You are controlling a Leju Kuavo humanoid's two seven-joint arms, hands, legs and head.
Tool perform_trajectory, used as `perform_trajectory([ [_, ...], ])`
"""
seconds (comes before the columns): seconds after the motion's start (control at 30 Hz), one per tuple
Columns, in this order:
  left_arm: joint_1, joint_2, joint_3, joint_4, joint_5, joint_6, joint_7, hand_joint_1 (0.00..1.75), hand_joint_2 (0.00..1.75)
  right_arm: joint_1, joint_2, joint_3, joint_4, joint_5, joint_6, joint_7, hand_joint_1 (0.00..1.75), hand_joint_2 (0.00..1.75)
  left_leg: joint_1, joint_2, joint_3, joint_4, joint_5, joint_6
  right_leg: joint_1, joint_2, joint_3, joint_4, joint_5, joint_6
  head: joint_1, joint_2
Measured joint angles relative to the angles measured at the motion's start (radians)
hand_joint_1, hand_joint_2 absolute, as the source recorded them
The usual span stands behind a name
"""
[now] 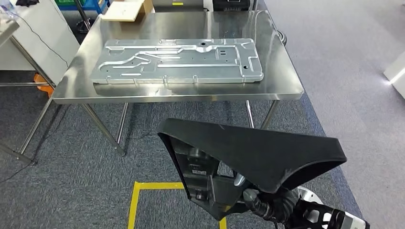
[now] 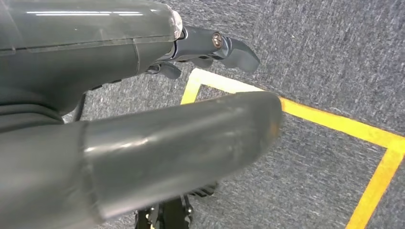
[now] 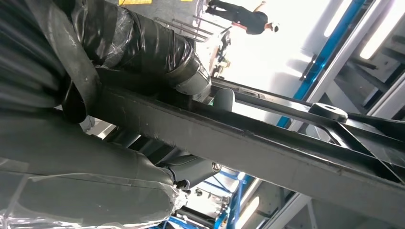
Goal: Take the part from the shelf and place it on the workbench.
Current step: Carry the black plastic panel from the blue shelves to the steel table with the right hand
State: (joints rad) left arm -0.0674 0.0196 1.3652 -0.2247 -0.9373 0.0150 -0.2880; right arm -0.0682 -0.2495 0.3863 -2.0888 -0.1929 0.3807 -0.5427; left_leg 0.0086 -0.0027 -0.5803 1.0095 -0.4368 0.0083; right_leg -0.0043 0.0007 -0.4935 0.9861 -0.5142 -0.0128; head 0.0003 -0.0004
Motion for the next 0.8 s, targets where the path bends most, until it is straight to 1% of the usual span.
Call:
perform_trajectory([
  [0.03,0.000,0.000,0.000,0.000,0.000,-0.001,0.000,0.00,0.00,0.001,0.000,-0.001,0.000,0.000,0.000,0.000,1.75,1.75,-0.003,-0.001,0.003,-0.004,-0.008,0.006,0.001,0.000,0.000,0.000,-0.003,0.005,0.000,0.000],
  [0.1,0.001,0.000,0.000,0.000,0.001,-0.002,-0.001,0.00,0.00,0.002,0.000,-0.004,-0.002,0.003,0.000,-0.001,1.75,1.75,0.001,-0.002,0.007,-0.009,-0.012,0.018,0.001,0.000,0.002,0.002,-0.012,0.016,0.000,0.000],
  [0.13,0.001,0.000,0.000,0.000,0.002,-0.003,-0.001,0.00,0.00,0.002,0.000,-0.005,-0.004,0.006,-0.001,-0.002,1.75,1.75,0.003,-0.002,0.012,-0.012,-0.015,0.025,0.000,0.000,-0.003,0.020,-0.022,0.021,0.000,0.000],
  [0.17,0.001,0.001,0.000,0.000,0.002,-0.003,-0.001,0.00,0.00,0.003,0.000,-0.005,-0.007,0.014,-0.004,-0.003,1.75,1.75,0.005,-0.002,0.017,-0.015,-0.017,0.031,-0.001,0.000,-0.022,0.059,-0.042,0.026,0.000,0.000],
  [0.2,0.001,0.001,0.000,0.000,0.003,-0.003,-0.002,0.00,0.00,0.007,0.002,-0.005,-0.011,0.024,-0.009,-0.003,1.75,1.75,0.005,-0.002,0.022,-0.016,-0.021,0.036,-0.003,0.000,-0.054,0.121,-0.067,0.030,0.000,0.000],
  [0.23,0.001,0.002,0.000,0.000,0.004,-0.003,-0.002,0.00,0.00,0.013,0.005,-0.005,-0.014,0.034,-0.015,-0.004,1.75,1.75,0.005,-0.002,0.026,-0.016,-0.027,0.040,-0.004,0.000,-0.099,0.195,-0.094,0.034,0.000,0.000],
  [0.27,0.002,0.004,0.001,0.000,0.004,-0.004,-0.002,0.00,0.00,0.021,0.008,-0.004,-0.016,0.044,-0.023,-0.004,1.75,1.75,0.005,-0.003,0.031,-0.016,-0.032,0.041,-0.006,0.000,-0.145,0.263,-0.112,0.036,0.000,0.000],
  [0.3,0.003,0.005,0.001,0.000,0.005,-0.004,-0.002,0.00,0.00,0.028,0.010,-0.003,-0.016,0.052,-0.030,-0.005,1.75,1.75,0.005,-0.003,0.038,-0.015,-0.038,0.041,-0.007,0.000,-0.180,0.305,-0.111,0.037,0.000,0.000],
  [0.33,0.004,0.006,0.001,0.000,0.005,-0.004,-0.002,0.00,0.00,0.033,0.012,-0.002,-0.017,0.056,-0.035,-0.005,1.75,1.75,0.005,-0.004,0.047,-0.015,-0.045,0.040,-0.008,0.000,-0.197,0.309,-0.088,0.037,0.000,0.000],
  [0.37,0.006,0.007,0.001,0.000,0.005,-0.005,-0.002,0.00,0.00,0.036,0.013,-0.001,-0.018,0.058,-0.039,-0.006,1.75,1.75,0.005,-0.006,0.059,-0.015,-0.054,0.038,-0.009,0.000,-0.192,0.271,-0.044,0.035,0.000,0.000],
  [0.4,0.006,0.008,0.001,0.000,0.005,-0.005,-0.002,0.00,0.00,0.038,0.013,-0.001,-0.020,0.059,-0.040,-0.006,1.75,1.75,0.005,-0.007,0.072,-0.016,-0.063,0.035,-0.008,0.000,-0.172,0.203,0.010,0.031,0.000,0.000],
  [0.43,0.006,0.008,0.001,0.000,0.005,-0.005,-0.002,0.00,0.00,0.039,0.014,0.000,-0.021,0.059,-0.041,-0.007,1.75,1.75,0.004,-0.008,0.082,-0.016,-0.072,0.031,-0.005,0.000,-0.149,0.138,0.050,0.025,0.000,0.000],
  [0.47,0.005,0.009,0.001,0.000,0.005,-0.005,-0.003,0.00,0.00,0.039,0.014,0.000,-0.024,0.060,-0.041,-0.007,1.75,1.75,0.003,-0.009,0.089,-0.017,-0.079,0.025,-0.002,0.000,-0.127,0.081,0.073,0.018,0.000,0.000],
  [0.5,0.004,0.009,0.002,-0.001,0.005,-0.005,-0.003,0.00,0.00,0.040,0.015,0.001,-0.026,0.060,-0.042,-0.008,1.75,1.75,0.003,-0.009,0.093,-0.020,-0.084,0.019,0.002,0.000,-0.115,0.050,0.079,0.013,0.000,0.000],
  [0.53,0.003,0.010,0.002,-0.001,0.005,-0.005,-0.003,0.00,0.00,0.041,0.016,0.002,-0.028,0.060,-0.042,-0.010,1.75,1.75,0.003,-0.008,0.095,-0.025,-0.087,0.013,0.005,0.000,-0.109,0.039,0.072,0.008,0.000,0.000],
  [0.6,0.002,0.011,0.002,-0.001,0.005,-0.005,-0.003,0.00,0.00,0.041,0.017,0.003,-0.032,0.059,-0.045,-0.014,1.75,1.75,0.004,-0.005,0.105,-0.036,-0.091,0.002,0.003,0.001,-0.098,0.020,0.069,0.000,0.000,0.000],
  [0.63,0.001,0.012,0.002,-0.002,0.004,-0.005,-0.004,0.00,0.00,0.041,0.017,0.003,-0.034,0.058,-0.048,-0.015,1.75,1.75,0.004,-0.004,0.106,-0.027,-0.098,-0.002,0.000,0.001,-0.089,0.012,0.068,-0.005,0.000,0.000],
  [0.67,-0.001,0.013,0.002,-0.002,0.004,-0.004,-0.004,0.00,0.00,0.041,0.017,0.004,-0.036,0.056,-0.051,-0.016,1.75,1.75,0.004,-0.003,0.095,0.004,-0.114,-0.006,-0.004,0.000,-0.080,0.004,0.066,-0.011,0.000,0.000],
  [0.7,-0.001,0.015,0.002,-0.003,0.004,-0.004,-0.004,0.00,0.00,0.040,0.018,0.004,-0.037,0.053,-0.055,-0.017,1.75,1.75,0.006,-0.002,0.068,0.059,-0.138,-0.010,-0.006,-0.001,-0.071,0.000,0.063,-0.016,0.000,0.000],
  [0.77,0.000,0.015,0.002,-0.003,0.003,-0.003,-0.005,0.00,0.00,0.040,0.018,0.004,-0.038,0.050,-0.058,-0.016,1.75,1.75,0.007,-0.002,-0.020,0.204,-0.188,-0.016,-0.005,-0.003,-0.061,0.000,0.052,-0.022,0.000,0.000],
  [0.8,0.002,0.015,0.002,-0.003,0.003,-0.003,-0.004,0.00,0.00,0.040,0.018,0.004,-0.038,0.049,-0.058,-0.015,1.75,1.75,0.007,-0.002,-0.058,0.255,-0.194,-0.018,-0.005,-0.002,-0.055,0.001,0.045,-0.022,0.000,0.000],
])
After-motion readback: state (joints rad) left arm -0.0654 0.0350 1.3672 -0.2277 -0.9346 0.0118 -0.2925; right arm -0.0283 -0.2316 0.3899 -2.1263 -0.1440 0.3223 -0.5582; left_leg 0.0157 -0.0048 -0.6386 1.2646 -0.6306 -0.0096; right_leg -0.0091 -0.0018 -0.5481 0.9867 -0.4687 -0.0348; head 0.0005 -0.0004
